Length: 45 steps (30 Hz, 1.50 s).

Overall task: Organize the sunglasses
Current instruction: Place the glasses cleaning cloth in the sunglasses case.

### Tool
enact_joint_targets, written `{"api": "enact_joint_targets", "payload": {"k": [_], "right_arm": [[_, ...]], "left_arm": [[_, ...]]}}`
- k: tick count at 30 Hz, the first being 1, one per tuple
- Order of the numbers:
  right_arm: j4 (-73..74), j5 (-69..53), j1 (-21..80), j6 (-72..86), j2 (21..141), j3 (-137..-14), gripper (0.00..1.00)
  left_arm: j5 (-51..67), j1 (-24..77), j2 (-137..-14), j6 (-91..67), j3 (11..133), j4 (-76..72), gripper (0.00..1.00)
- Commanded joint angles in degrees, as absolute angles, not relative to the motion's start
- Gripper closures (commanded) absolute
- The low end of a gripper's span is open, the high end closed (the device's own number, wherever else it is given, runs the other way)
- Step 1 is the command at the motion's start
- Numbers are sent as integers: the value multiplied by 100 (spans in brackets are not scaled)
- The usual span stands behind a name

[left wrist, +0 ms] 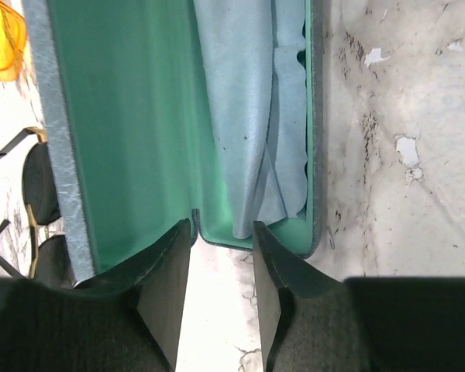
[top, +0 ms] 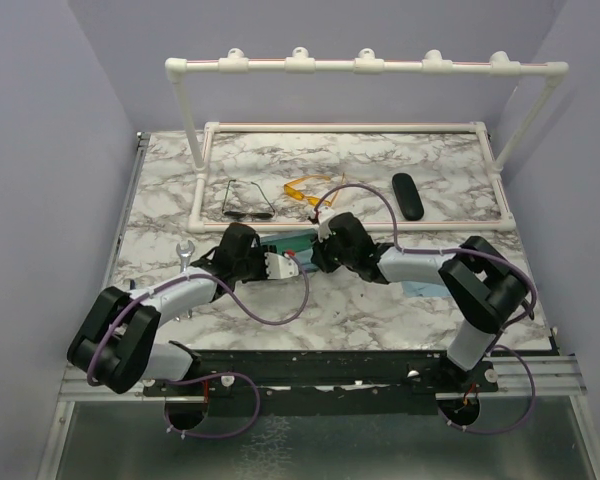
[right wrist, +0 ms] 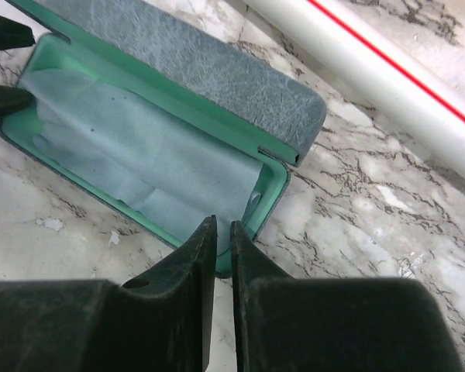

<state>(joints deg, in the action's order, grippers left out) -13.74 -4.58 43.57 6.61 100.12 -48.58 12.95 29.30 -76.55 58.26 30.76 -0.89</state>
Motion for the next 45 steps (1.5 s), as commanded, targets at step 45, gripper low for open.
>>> {"api": "enact_joint_targets", "payload": {"k": [45], "right_arm": [[-1757, -193, 4329, 1169, 10280, -4611, 98]], "left_arm": [[1605, 2830, -8095, 6312, 2764, -105, 86]]}}
